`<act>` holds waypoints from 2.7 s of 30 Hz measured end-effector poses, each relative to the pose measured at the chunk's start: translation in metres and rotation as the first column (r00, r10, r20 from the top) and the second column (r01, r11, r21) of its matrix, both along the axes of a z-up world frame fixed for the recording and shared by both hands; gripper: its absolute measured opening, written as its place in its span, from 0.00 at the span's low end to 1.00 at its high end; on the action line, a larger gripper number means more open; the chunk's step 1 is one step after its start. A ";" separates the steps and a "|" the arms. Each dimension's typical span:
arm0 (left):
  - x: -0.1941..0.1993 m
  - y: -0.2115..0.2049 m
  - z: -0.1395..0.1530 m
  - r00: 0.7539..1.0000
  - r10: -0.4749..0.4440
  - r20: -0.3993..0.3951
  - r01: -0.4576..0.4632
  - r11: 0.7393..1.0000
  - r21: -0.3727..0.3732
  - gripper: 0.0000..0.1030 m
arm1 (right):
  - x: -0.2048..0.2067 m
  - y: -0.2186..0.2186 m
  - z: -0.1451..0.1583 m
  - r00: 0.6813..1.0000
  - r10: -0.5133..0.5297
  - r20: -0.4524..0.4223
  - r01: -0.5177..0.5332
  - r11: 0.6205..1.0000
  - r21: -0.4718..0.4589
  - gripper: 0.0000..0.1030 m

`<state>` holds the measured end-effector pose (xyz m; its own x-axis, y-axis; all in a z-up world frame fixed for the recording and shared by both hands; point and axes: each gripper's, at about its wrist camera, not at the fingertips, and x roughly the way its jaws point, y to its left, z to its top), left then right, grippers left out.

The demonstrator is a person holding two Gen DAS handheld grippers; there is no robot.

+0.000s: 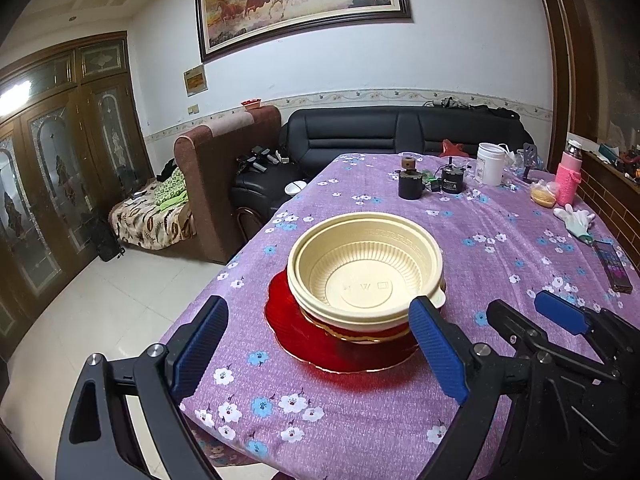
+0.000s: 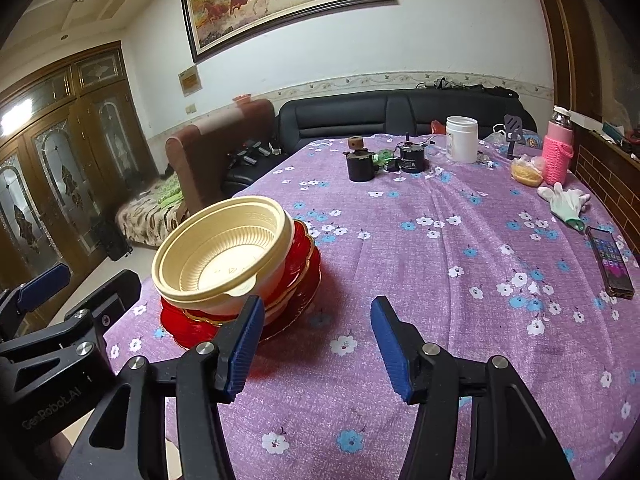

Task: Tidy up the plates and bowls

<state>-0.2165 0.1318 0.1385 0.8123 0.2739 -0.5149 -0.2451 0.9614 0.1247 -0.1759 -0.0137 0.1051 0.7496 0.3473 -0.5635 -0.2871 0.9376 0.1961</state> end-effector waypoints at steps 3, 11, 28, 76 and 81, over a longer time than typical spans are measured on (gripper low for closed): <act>-0.003 0.000 -0.002 1.000 -0.001 -0.003 0.001 1.000 -0.005 0.89 | -0.002 0.002 -0.003 1.000 -0.009 -0.005 0.009 1.000 -0.021 0.61; -0.007 0.002 -0.006 1.000 0.009 -0.008 -0.009 1.000 -0.010 0.89 | -0.015 0.010 -0.001 0.992 -0.086 0.088 0.101 0.980 -0.171 0.63; -0.002 0.009 -0.017 0.999 0.019 -0.028 -0.019 0.999 -0.030 0.89 | -0.008 0.012 -0.014 0.986 -0.160 0.052 0.168 0.949 -0.266 0.65; -0.024 0.042 -0.017 0.971 0.143 0.190 -0.134 0.989 -0.060 1.00 | -0.010 0.045 -0.022 0.997 -0.065 0.035 0.072 0.968 -0.242 0.66; -0.003 0.053 -0.028 0.991 0.118 0.060 -0.109 0.985 -0.130 1.00 | -0.013 0.050 -0.022 0.998 -0.034 0.046 0.044 0.968 -0.248 0.66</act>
